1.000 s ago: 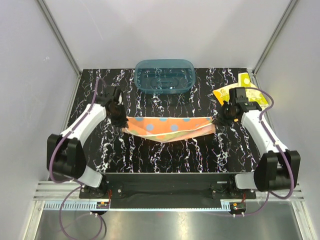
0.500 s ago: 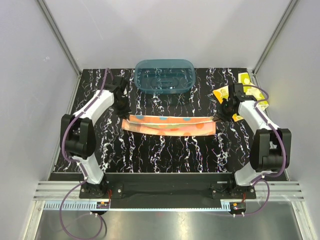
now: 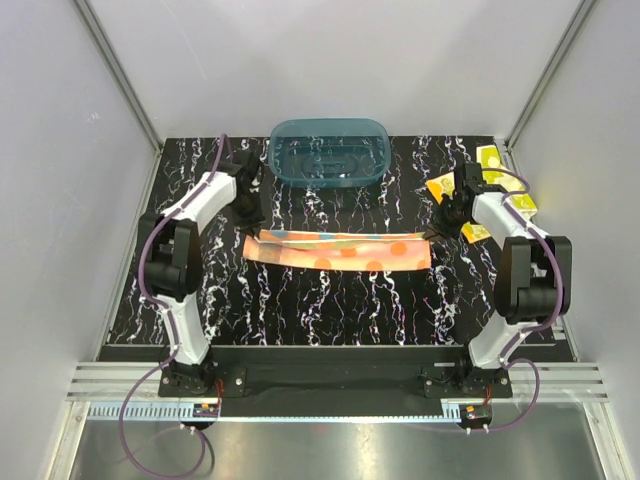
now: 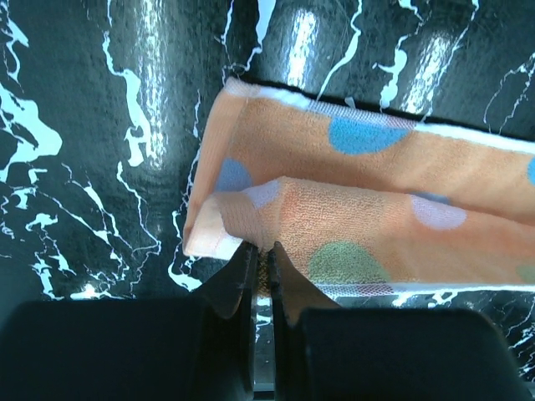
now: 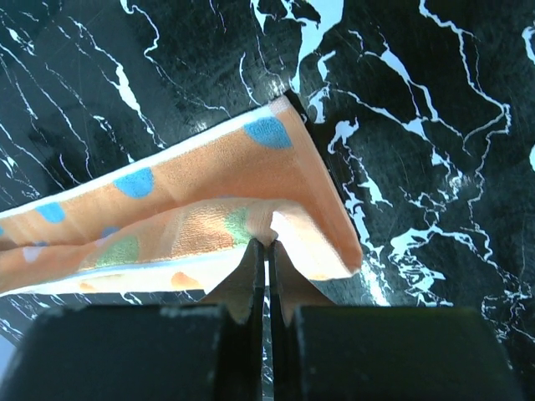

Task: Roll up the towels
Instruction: Fold the towel

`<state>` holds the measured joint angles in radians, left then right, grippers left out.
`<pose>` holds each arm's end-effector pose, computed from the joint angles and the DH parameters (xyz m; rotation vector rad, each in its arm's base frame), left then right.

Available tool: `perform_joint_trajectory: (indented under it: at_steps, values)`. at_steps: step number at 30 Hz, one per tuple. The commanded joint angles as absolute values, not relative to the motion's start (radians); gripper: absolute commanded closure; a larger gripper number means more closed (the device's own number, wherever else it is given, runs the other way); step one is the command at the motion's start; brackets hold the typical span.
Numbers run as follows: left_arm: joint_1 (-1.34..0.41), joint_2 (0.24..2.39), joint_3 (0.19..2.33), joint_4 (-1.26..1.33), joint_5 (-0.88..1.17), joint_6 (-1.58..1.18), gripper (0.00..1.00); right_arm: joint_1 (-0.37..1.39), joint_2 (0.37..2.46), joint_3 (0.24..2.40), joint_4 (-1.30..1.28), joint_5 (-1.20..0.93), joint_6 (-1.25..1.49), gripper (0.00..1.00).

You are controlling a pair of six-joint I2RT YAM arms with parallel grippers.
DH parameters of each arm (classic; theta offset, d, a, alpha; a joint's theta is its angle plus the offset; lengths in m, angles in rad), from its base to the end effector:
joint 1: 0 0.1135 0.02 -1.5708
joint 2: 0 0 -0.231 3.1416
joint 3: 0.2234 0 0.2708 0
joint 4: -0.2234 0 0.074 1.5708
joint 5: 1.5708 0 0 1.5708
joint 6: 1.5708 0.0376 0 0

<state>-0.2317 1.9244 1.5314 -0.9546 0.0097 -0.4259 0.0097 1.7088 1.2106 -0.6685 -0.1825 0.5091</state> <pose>0.3811 -0.0903 0.1757 -0.2826 2.9174 -0.1195 0.3560 0.0103 0.1668 0.6346 2.6984 0.3907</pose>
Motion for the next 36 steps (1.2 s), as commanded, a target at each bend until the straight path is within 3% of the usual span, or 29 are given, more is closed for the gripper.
perform_joint_trajectory:
  at_steps: [1, 5, 11, 12, 13, 15, 16, 18, 19, 20, 21, 26, 29, 30, 33, 34, 36]
  values:
    - [-0.222, 1.948, 1.591, -0.966, -0.026, -0.410, 0.94, 0.006, 1.741, 1.266, -0.649, -0.199, 0.492, 1.00]
    - [-0.215, 1.985, 1.618, -0.966, -0.029, -0.407, 0.80, 0.006, 1.788, 1.288, -0.653, -0.192, 0.500, 0.97]
    - [-0.196, 2.048, 1.689, -0.973, -0.029, -0.394, 0.73, -0.021, 1.839, 1.304, -0.624, -0.179, 0.529, 0.86]
    - [-0.193, 2.060, 1.703, -0.976, -0.032, -0.393, 0.71, -0.021, 1.847, 1.322, -0.623, -0.179, 0.531, 0.80]
    - [-0.187, 2.066, 1.730, -0.983, -0.043, -0.390, 0.67, -0.023, 1.856, 1.336, -0.635, -0.176, 0.528, 0.63]
    - [-0.178, 2.069, 1.756, -1.000, -0.052, -0.388, 0.59, -0.025, 1.873, 1.379, -0.653, -0.172, 0.523, 0.59]
    - [-0.166, 2.065, 1.769, -1.006, -0.070, -0.390, 0.43, -0.026, 1.873, 1.393, -0.670, -0.152, 0.514, 0.46]
    - [-0.143, 2.040, 1.770, -1.015, -0.084, -0.396, 0.31, -0.026, 1.859, 1.431, -0.689, -0.129, 0.506, 0.27]
    - [-0.140, 1.999, 1.752, -1.014, -0.106, -0.397, 0.01, -0.026, 1.849, 1.442, -0.704, -0.112, 0.502, 0.17]
    - [-0.137, 1.974, 1.740, -1.011, -0.118, -0.397, 0.01, -0.026, 1.821, 1.451, -0.707, -0.107, 0.500, 0.10]
    - [-0.137, 1.947, 1.724, -0.997, -0.129, -0.400, 0.01, -0.026, 1.803, 1.447, -0.709, -0.107, 0.500, 0.08]
    - [-0.147, 1.723, 1.553, -0.924, -0.129, -0.405, 0.01, -0.009, 1.619, 1.355, -0.680, -0.106, 0.509, 0.08]
    - [-0.166, 1.620, 1.482, -0.871, -0.089, -0.408, 0.01, 0.033, 1.531, 1.290, -0.650, -0.162, 0.503, 0.16]
    - [-0.176, 1.599, 1.445, -0.852, -0.081, -0.417, 0.01, 0.072, 1.519, 1.279, -0.641, -0.188, 0.503, 0.27]
    - [-0.201, 1.533, 1.361, -0.781, -0.040, -0.433, 0.01, 0.168, 1.516, 1.249, -0.618, -0.293, 0.508, 0.43]
    - [-0.207, 1.526, 1.342, -0.760, -0.006, -0.436, 0.04, 0.187, 1.522, 1.241, -0.595, -0.336, 0.520, 0.53]
    - [-0.221, 1.546, 1.306, -0.695, 0.076, -0.434, 0.12, 0.210, 1.554, 1.201, -0.557, -0.397, 0.541, 0.63]
